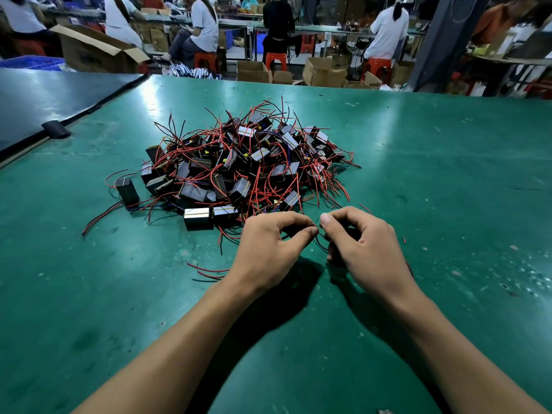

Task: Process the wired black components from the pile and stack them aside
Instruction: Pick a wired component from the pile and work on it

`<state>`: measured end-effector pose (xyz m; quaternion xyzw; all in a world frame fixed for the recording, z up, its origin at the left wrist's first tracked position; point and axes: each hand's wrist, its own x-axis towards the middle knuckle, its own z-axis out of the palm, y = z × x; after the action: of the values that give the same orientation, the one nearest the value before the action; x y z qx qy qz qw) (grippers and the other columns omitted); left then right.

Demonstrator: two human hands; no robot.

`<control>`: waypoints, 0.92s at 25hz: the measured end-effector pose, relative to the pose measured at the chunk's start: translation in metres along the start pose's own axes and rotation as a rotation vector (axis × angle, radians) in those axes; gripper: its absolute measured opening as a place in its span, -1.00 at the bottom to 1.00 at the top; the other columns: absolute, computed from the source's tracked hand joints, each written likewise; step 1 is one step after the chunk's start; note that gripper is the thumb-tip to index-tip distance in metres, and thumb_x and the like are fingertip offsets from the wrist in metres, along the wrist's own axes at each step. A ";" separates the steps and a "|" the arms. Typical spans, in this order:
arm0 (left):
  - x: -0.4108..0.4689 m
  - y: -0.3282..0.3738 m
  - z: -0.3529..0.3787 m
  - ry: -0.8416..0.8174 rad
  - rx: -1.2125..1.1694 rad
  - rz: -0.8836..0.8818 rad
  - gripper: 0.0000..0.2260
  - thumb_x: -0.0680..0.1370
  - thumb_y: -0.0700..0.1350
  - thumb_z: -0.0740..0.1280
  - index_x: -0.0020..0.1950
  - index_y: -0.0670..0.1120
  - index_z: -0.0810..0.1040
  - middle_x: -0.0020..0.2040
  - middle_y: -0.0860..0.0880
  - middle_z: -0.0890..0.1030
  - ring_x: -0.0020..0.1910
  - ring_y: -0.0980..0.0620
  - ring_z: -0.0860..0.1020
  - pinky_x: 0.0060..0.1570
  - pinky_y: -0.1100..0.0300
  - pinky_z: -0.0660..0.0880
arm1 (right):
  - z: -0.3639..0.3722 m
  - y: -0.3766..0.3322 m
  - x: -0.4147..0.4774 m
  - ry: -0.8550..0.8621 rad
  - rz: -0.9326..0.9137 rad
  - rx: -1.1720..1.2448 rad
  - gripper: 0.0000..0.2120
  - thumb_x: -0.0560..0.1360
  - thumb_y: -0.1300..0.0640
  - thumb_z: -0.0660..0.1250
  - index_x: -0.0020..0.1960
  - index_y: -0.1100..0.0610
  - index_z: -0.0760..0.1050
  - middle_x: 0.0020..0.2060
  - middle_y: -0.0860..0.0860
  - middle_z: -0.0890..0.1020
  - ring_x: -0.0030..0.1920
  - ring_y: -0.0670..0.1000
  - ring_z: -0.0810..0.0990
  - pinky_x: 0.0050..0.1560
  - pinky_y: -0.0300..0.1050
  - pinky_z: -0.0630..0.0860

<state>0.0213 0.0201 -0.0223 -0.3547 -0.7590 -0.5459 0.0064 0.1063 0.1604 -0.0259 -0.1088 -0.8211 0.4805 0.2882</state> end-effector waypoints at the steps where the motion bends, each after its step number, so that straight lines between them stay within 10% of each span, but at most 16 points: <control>1: 0.001 0.000 -0.001 -0.007 -0.005 -0.013 -0.94 0.49 -0.17 0.47 -0.10 -0.15 0.71 -0.24 0.00 0.69 -0.23 0.07 0.62 -0.09 0.13 0.55 | -0.004 0.000 0.000 -0.014 -0.040 0.005 -0.91 0.57 0.14 0.39 -0.02 -0.04 0.62 -0.31 -0.13 0.63 -0.44 -0.05 0.60 -0.37 -0.15 0.54; 11: 0.002 -0.001 -0.005 -0.093 -0.018 -0.038 -0.93 0.51 -0.19 0.45 -0.05 -0.17 0.71 -0.24 0.00 0.69 -0.24 0.06 0.61 -0.11 0.15 0.57 | -0.017 0.017 0.007 -0.089 -0.406 -0.277 -0.81 0.51 0.06 0.47 0.12 -0.02 0.67 -0.04 -0.15 0.65 -0.20 -0.07 0.63 -0.19 -0.15 0.56; 23: -0.003 0.004 -0.005 -0.028 -0.028 -0.002 -0.91 0.49 -0.17 0.48 -0.05 -0.17 0.71 -0.21 0.01 0.70 -0.22 0.10 0.64 -0.10 0.10 0.58 | -0.011 0.006 0.001 -0.093 -0.096 -0.071 -0.99 0.51 0.06 0.47 -0.07 -0.03 0.65 -0.40 -0.26 0.58 -0.45 -0.13 0.44 -0.37 -0.29 0.39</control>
<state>0.0236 0.0152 -0.0179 -0.3615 -0.7518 -0.5514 -0.0097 0.1112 0.1717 -0.0271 -0.0569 -0.8544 0.4412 0.2684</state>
